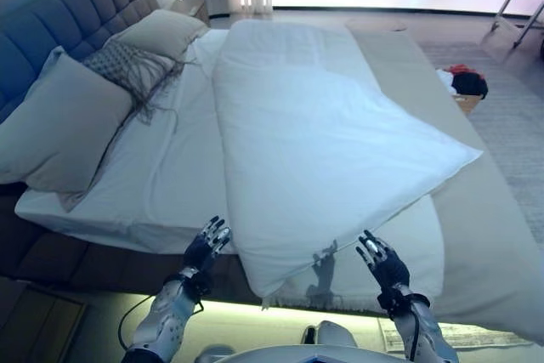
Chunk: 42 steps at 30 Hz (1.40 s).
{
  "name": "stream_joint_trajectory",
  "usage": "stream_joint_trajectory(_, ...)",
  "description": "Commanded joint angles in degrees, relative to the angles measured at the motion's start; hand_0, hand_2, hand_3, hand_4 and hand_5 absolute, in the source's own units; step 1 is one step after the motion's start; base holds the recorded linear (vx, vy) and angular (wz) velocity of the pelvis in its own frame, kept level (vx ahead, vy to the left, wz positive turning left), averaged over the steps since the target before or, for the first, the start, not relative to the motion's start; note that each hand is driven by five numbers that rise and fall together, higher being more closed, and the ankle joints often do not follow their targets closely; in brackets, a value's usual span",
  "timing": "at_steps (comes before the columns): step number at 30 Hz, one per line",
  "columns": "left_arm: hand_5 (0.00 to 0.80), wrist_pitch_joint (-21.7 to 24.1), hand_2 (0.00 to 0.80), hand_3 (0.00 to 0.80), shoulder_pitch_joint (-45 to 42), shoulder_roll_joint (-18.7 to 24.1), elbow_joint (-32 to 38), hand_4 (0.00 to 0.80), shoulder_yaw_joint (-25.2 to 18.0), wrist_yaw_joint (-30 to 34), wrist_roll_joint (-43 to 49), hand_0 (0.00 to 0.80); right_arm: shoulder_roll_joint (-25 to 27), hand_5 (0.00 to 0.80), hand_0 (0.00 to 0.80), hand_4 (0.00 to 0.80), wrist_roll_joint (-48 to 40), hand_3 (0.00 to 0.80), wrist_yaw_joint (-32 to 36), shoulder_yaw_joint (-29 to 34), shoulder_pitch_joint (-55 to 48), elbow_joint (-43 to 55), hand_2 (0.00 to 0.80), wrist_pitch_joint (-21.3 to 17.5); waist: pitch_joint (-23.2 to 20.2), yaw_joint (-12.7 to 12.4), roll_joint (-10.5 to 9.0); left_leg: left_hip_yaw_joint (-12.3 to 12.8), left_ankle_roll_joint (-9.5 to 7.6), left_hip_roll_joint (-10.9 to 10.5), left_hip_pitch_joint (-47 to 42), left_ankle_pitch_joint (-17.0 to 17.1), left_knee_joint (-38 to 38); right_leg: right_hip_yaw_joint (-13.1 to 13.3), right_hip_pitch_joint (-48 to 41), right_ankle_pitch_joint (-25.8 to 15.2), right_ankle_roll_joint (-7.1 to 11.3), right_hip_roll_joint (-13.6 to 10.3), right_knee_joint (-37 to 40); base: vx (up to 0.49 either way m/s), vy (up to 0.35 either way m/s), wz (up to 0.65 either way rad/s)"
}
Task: Make the bed neatly
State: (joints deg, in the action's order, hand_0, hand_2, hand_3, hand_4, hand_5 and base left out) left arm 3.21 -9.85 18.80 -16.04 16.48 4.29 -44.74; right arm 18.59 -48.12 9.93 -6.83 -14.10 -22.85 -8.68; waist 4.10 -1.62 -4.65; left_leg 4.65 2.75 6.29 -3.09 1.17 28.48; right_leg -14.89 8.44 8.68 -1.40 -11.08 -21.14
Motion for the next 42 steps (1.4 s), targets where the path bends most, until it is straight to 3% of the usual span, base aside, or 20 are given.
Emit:
stream_joint_trajectory(1,0.000,3.32,0.000,0.000,-0.97,-0.57,7.11,0.000,-1.69,2.04,0.32,0.000,3.23,0.000,0.000,0.000,-4.04,0.000,0.19,0.06,1.12,3.22,0.000,-1.30,2.56,-0.25,-0.91,4.61,-0.42,0.10,6.16,-2.69,2.07,-2.22,-8.80,-10.68,4.83,1.82,16.14,0.055,-0.095,-0.01)
stream_joint_trajectory(5,0.000,2.56,0.000,0.000,-1.01,0.07,6.58,0.000,-2.94,3.64,-0.24,0.000,3.58,0.000,0.000,0.000,-4.60,0.000,-3.60,-0.82,1.83,5.08,0.000,-0.52,2.01,-1.15,1.17,2.65,1.61,3.47,3.71,3.71,-18.67,-1.17,-10.47,-9.23,5.43,4.12,17.93,0.134,0.045,0.05)
stream_joint_trajectory(7,0.000,2.21,0.000,0.000,-1.01,-0.34,6.45,0.000,-2.91,4.05,0.44,0.000,3.51,0.000,0.000,0.000,-4.75,0.000,-4.03,-0.61,1.01,5.93,0.000,-0.25,1.17,-1.74,2.28,0.53,3.70,4.92,3.64,8.34,-26.23,-0.62,-11.16,-8.60,5.64,5.00,18.80,0.179,0.112,0.05)
stream_joint_trajectory(10,0.000,2.21,0.000,0.000,-0.77,-1.10,5.95,0.000,-2.75,4.50,0.90,0.000,3.01,0.000,0.000,0.000,-3.79,0.000,-4.10,-0.39,-0.28,6.65,0.000,-0.27,0.84,-2.25,3.28,-0.11,5.40,6.92,4.81,11.89,-29.24,-0.62,-12.26,-7.25,5.54,4.91,18.69,0.148,0.105,-0.08)
stream_joint_trajectory(14,0.000,2.15,0.000,0.000,-0.39,-0.99,5.04,0.000,-3.26,5.70,0.90,0.000,2.82,0.000,0.000,0.000,-3.96,0.000,-4.66,-0.85,-0.22,6.76,0.000,-0.91,0.68,-1.99,3.92,0.76,5.40,7.41,4.65,10.31,-28.26,-1.20,-12.58,-6.21,5.60,3.62,17.44,0.121,0.110,-0.11)
stream_joint_trajectory(17,0.000,1.33,0.000,0.000,-0.39,-0.13,5.28,0.000,-4.08,6.64,0.78,0.000,2.62,0.000,0.000,0.000,-5.10,0.000,-4.61,-0.51,-0.51,6.90,0.000,-0.72,0.55,-1.71,3.61,0.85,5.00,6.74,4.21,7.13,-24.57,-1.08,-12.54,-6.06,6.04,2.17,16.49,0.106,0.120,-0.05)
stream_joint_trajectory(19,0.000,0.75,0.000,0.000,-0.45,0.67,6.25,0.000,-4.35,6.48,1.10,0.000,1.77,0.000,0.000,0.000,-5.82,0.000,-4.77,-0.38,-0.59,6.64,0.000,-0.86,0.90,-1.39,3.02,2.10,3.35,5.16,3.47,1.37,-20.94,-0.54,-12.37,-6.19,7.02,-0.23,14.95,0.098,0.188,-0.18)
stream_joint_trajectory(22,0.000,0.96,0.000,0.000,-0.54,2.17,7.52,0.000,-3.85,6.27,1.49,0.000,0.04,0.000,0.000,0.000,-6.31,0.000,-4.14,0.42,-1.86,6.12,0.000,-1.54,0.36,-0.93,3.71,3.47,2.05,4.10,1.88,0.96,-24.21,-0.46,-12.20,-7.06,8.90,-1.99,13.99,0.112,0.239,-0.12)
stream_joint_trajectory(25,0.000,0.75,0.000,0.000,-0.29,3.69,7.62,0.000,-4.30,5.25,2.02,0.000,-2.05,0.000,0.000,0.000,-6.10,0.000,-5.29,0.68,-2.39,5.56,0.000,-1.67,0.72,-1.14,3.65,3.46,0.41,2.11,0.66,-0.50,-25.06,-0.04,-11.22,-8.93,11.17,-5.71,11.65,0.105,0.250,0.13)
stream_joint_trajectory(28,0.000,0.62,0.000,0.000,-1.75,4.53,9.24,0.000,-5.53,3.74,2.84,0.000,-3.40,0.000,0.000,0.000,-5.57,0.000,-2.35,0.61,-3.16,6.45,0.000,-1.11,1.02,-2.12,3.41,2.93,-1.39,-0.11,0.26,-2.41,-25.18,-0.11,-10.48,-11.69,11.86,-8.90,11.35,0.078,0.220,0.19)
stream_joint_trajectory(34,0.000,-0.66,0.000,0.000,-1.52,4.68,9.19,0.000,-7.16,2.47,1.56,0.000,-5.25,0.000,0.000,0.000,-6.03,0.000,-3.60,1.91,-1.56,3.47,0.000,-1.27,0.25,-3.42,3.33,3.52,-3.88,-3.97,-0.87,-3.69,-27.06,-0.13,-9.44,-16.23,12.14,-12.60,10.72,0.074,0.241,0.04)
stream_joint_trajectory(38,0.000,-2.41,0.000,0.000,-1.68,4.39,9.63,0.000,-6.85,1.59,2.86,0.000,-6.12,0.000,0.000,0.000,-8.37,0.000,-5.86,4.84,-0.10,-0.05,0.000,-1.51,-0.02,-4.11,3.31,3.81,-5.81,-6.20,-1.06,-4.57,-27.01,-1.74,-7.61,-17.41,11.09,-13.82,5.57,0.081,0.212,-0.04)
stream_joint_trajectory(42,0.000,-3.45,0.000,0.000,-1.96,5.05,9.06,0.000,-7.20,1.82,3.32,0.000,-5.03,0.000,0.000,0.000,-7.34,0.000,-6.19,5.99,0.66,-4.01,0.000,-1.98,-0.02,-2.91,2.60,4.74,-6.32,-7.55,-2.31,-5.52,-27.13,-1.06,-4.96,-18.09,10.48,-11.50,6.62,0.118,0.031,-0.13)
